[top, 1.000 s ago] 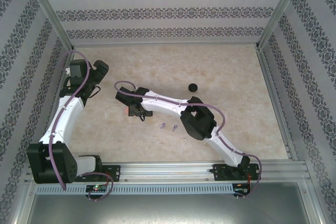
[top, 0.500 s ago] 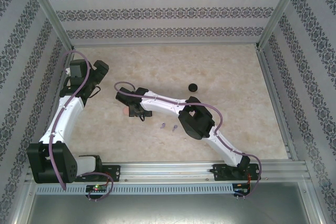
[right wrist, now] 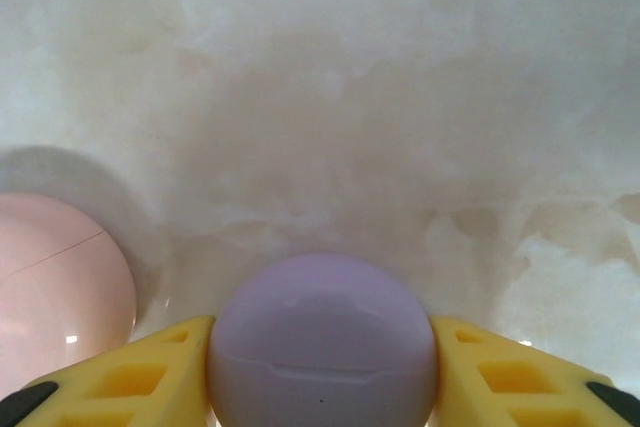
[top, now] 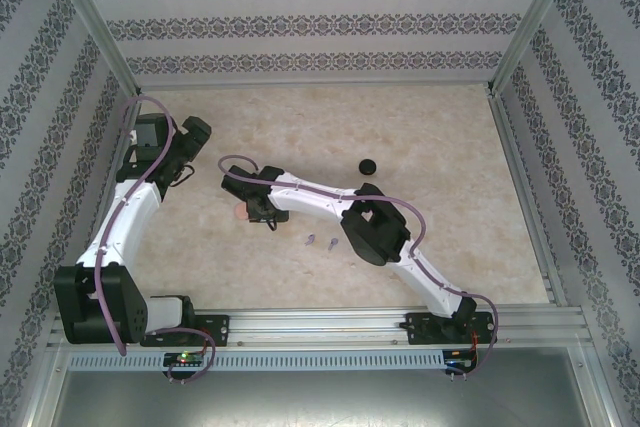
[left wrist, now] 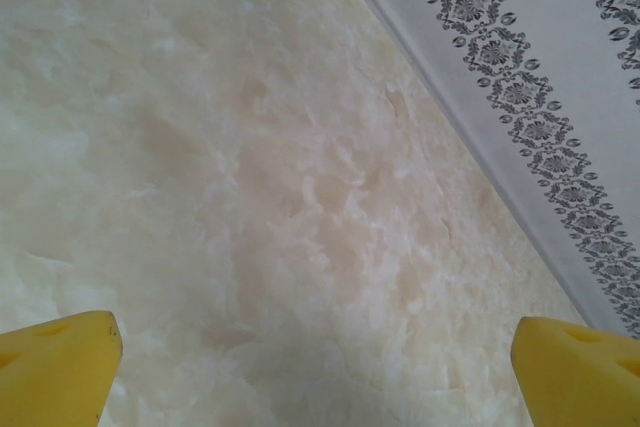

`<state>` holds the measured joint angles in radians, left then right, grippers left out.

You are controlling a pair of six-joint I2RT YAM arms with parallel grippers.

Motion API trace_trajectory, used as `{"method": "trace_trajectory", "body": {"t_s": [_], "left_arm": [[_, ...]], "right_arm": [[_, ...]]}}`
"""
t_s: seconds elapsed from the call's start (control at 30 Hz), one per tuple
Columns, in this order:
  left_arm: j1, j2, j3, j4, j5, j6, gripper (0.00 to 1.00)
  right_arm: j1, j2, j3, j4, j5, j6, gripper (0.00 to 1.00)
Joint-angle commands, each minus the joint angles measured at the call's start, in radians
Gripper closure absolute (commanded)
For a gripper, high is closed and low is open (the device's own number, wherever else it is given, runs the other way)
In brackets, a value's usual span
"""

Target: Insert the wireless bluetooth earbuds into the charging case

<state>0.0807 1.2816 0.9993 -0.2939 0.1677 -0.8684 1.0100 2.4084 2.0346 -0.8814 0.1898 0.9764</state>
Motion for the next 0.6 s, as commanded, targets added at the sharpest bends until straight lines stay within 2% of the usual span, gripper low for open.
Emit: {"method": "trace_trajectory", "body": {"t_s": [0.0,0.3,0.4,0.57], "left_arm": [[0.013,-0.007,-0.043,0.094,0.055,0.037,0.02],[-0.004,0.021,-0.195,0.482,0.272,0.037,0.03],[-0.046,0.069,-0.219,0.643,0.353,0.050,0.03],[-0.164,0.192,-0.244,0.949,0.442,0.055,0.01]], "right_arm": [[-0.033,-0.120,-0.077,0.052,0.026,-0.020,0.65],[-0.185,-0.450,-0.337,0.212,0.023,-0.025,0.65],[-0.262,-0.553,-0.430,0.289,-0.012,0.014,0.65],[-0.385,-0.693,-0.555,0.411,-0.077,0.120,0.65]]}}
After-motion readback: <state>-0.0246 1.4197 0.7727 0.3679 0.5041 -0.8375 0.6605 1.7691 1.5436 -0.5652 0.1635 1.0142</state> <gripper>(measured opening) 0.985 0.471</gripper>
